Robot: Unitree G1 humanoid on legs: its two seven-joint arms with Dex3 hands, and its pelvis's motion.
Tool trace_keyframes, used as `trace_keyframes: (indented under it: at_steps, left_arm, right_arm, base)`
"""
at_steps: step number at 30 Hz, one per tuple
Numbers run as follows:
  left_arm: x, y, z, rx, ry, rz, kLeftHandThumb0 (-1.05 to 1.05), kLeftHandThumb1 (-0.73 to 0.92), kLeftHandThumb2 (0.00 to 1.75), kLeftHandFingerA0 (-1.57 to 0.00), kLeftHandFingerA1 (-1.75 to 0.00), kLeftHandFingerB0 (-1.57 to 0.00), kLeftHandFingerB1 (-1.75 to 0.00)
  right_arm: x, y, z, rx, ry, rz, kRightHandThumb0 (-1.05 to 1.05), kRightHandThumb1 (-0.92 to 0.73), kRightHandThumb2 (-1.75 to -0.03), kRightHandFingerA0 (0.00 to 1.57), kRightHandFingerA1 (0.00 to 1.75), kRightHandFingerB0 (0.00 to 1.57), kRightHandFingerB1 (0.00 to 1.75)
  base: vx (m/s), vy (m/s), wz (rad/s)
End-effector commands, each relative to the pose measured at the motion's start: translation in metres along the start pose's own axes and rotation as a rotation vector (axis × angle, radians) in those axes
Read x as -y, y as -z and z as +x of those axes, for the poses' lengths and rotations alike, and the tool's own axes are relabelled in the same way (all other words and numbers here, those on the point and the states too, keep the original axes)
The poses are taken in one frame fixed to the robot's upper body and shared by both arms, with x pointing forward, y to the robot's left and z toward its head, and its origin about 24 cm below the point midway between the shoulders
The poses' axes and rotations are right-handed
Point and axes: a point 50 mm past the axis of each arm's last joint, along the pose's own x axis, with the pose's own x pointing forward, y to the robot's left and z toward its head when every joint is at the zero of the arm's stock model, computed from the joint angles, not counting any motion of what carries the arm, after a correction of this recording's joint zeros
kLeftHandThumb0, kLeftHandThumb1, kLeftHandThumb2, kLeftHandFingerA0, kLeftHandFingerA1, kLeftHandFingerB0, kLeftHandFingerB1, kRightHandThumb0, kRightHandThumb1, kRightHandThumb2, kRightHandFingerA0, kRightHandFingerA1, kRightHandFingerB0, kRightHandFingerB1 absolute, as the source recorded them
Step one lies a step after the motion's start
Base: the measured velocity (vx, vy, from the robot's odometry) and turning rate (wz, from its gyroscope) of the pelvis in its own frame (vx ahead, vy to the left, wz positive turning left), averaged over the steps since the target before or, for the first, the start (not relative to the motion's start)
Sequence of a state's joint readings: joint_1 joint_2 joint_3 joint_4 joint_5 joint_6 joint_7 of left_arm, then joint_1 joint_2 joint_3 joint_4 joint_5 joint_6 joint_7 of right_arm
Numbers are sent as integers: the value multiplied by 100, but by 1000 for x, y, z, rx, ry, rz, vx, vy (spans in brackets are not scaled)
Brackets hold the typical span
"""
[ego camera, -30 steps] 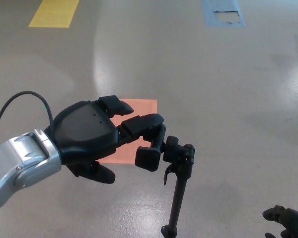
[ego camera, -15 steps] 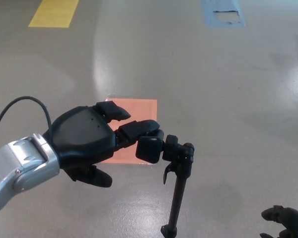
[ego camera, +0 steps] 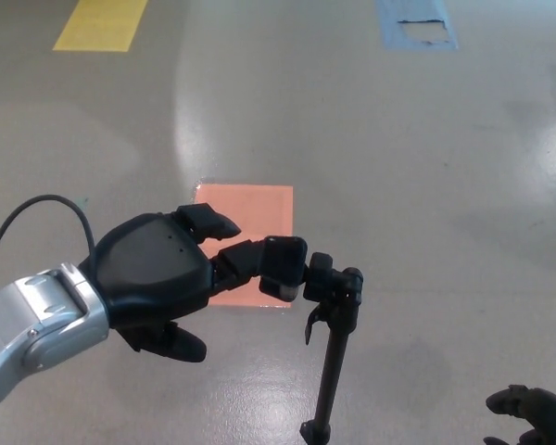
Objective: The robot uses its left hand to grab the top of a phone stand kept on the floor and tilt it upwards to adjust its angle
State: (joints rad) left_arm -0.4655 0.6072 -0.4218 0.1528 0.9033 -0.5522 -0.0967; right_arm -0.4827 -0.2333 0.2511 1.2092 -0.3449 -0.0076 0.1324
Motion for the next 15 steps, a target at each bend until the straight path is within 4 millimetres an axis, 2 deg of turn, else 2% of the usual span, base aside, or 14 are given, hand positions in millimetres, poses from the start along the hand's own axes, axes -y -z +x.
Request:
trace_keyframes:
  at_steps: [1,5,6,10,11,15]
  left_arm:
    - [8,-2,-6,3,50,45,-76,54,88,-15,-43,-1,-20]
    - [9,-3,-6,8,60,59,-77,55,89,-14,-43,0,-18]
    - [10,-3,-6,8,64,58,-76,69,62,-21,-31,0,-17]
    - [10,-3,-6,5,73,54,-74,68,62,-20,-30,0,-17]
    - [10,-3,-6,3,77,53,-82,58,90,-15,-39,0,-12]
    - [10,-3,-5,3,82,59,-84,59,90,-15,-37,0,-10]
  right_arm:
    - [7,2,-1,-4,10,1,-48,-75,-74,16,37,15,33]
    - [7,3,-1,-7,7,8,-48,-75,-74,16,36,15,33]
    - [7,3,-1,-9,5,11,-48,-75,-74,15,36,15,33]
    - [7,2,-1,0,-1,18,-47,-75,-73,15,36,14,33]
    - [7,2,-1,-1,-1,20,-47,-76,-73,15,35,15,33]
    - [7,2,-1,-6,-3,20,-47,-76,-73,15,36,14,33]
  base:
    - [0,0,0]
    - [0,0,0]
    - [0,0,0]
    - [0,0,0]
    - [0,0,0]
    - [0,0,0]
